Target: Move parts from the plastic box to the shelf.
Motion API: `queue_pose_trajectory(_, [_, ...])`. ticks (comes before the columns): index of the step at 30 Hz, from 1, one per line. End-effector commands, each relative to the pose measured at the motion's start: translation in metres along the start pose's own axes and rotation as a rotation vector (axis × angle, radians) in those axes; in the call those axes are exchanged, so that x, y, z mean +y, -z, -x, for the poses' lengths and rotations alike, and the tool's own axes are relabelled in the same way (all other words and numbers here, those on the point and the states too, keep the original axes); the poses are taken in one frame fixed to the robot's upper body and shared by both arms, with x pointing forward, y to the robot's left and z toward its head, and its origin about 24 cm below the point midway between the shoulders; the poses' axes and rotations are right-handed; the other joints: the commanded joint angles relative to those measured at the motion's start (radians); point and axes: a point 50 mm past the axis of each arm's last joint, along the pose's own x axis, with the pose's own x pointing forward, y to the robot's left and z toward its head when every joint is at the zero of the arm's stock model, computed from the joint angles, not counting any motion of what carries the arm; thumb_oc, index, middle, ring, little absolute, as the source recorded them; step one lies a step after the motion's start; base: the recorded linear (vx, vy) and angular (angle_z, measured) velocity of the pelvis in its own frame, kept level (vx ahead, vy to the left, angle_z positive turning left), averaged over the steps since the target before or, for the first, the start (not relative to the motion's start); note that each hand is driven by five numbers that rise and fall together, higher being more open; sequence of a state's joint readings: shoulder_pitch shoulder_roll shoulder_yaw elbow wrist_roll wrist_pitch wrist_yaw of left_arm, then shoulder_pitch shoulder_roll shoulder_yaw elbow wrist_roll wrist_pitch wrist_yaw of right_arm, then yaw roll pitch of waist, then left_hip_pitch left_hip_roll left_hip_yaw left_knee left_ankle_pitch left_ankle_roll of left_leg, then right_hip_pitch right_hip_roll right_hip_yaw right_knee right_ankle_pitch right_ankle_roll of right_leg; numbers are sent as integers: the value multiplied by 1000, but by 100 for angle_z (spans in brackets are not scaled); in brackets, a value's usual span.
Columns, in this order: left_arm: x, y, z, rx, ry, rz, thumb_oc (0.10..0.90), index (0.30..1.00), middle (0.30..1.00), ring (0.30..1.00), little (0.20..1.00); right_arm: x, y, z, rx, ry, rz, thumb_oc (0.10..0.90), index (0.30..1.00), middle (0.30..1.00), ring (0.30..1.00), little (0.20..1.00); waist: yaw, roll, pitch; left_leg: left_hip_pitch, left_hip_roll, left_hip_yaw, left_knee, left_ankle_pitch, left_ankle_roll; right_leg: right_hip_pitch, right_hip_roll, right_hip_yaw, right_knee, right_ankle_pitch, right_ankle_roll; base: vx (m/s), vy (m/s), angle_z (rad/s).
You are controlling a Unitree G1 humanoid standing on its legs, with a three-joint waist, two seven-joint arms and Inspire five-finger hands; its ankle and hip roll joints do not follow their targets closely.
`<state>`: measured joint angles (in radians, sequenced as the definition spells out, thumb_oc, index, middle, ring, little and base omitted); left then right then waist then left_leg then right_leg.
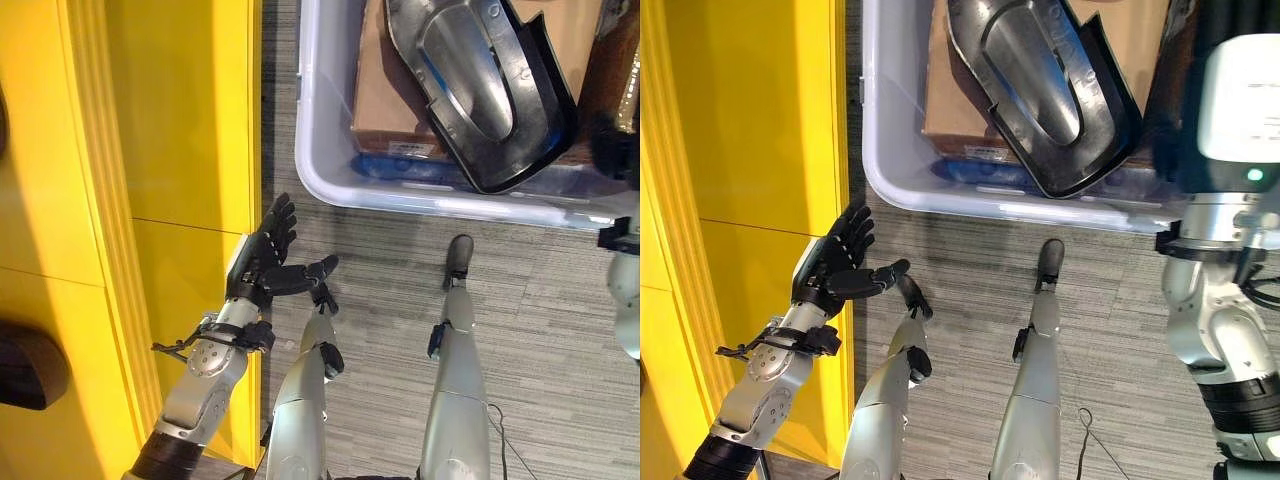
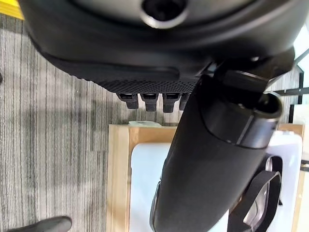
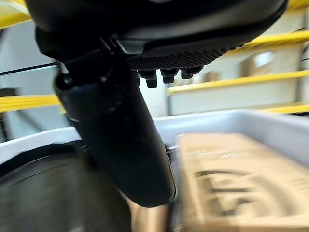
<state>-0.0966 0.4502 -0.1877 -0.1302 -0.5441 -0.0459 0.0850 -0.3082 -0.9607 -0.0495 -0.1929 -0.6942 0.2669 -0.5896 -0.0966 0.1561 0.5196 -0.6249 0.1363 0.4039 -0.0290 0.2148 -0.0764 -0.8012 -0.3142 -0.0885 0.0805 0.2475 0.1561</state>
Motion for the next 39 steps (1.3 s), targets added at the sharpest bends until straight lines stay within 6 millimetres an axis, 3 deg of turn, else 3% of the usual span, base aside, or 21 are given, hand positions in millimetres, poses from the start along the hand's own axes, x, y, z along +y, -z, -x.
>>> queue_pose_trajectory(1, [0, -21, 9, -140, 4, 20, 900, 1000, 1000, 1000, 1000, -35, -32, -27, -195, 229, -39, 900, 1000, 1000, 1000, 1000, -8, 47, 0, -21, -64, -25, 86, -136, -33, -1, 131, -27, 109, -224, -12, -11, -8, -7])
queue_pose_trajectory(9, [1, -22, 7, -144, 9, -3, 900, 1000, 1000, 1000, 1000, -23, -50, -26, -284, 131, -70, 900, 1000, 1000, 1000, 1000, 5, 39, 0, -35, -62, -30, 89, -135, -31, -1, 131, -39, 107, -224, -14, -4, -11, -1])
queue_pose_trajectory(20, [6, -22, 8, -137, 17, -24, 900, 1000, 1000, 1000, 1000, -19, -51, -25, -336, 110, -18, 900, 1000, 1000, 1000, 1000, 12, 18, 0, -49, -56, -43, 94, -136, -27, -3, 134, -52, 110, -223, -12, 2, -28, 1])
queue_pose_trajectory(30, [9, -22, 8, -136, 19, -48, 900, 1000, 1000, 1000, 1000, -17, -64, -31, -437, 18, 35, 900, 1000, 1000, 1000, 1000, 22, 3, 0, -75, -48, -55, 108, -138, -31, -16, 136, -61, 117, -226, -11, 4, -20, 3])
queue_pose_trajectory(39, [8, -24, 8, -137, 29, -53, 900, 1000, 1000, 1000, 1000, -11, -79, -23, -515, -46, -15, 900, 1000, 1000, 1000, 1000, 28, -1, 0, -88, -48, -61, 103, -133, -30, -24, 136, -65, 109, -218, -9, 0, 0, 0])
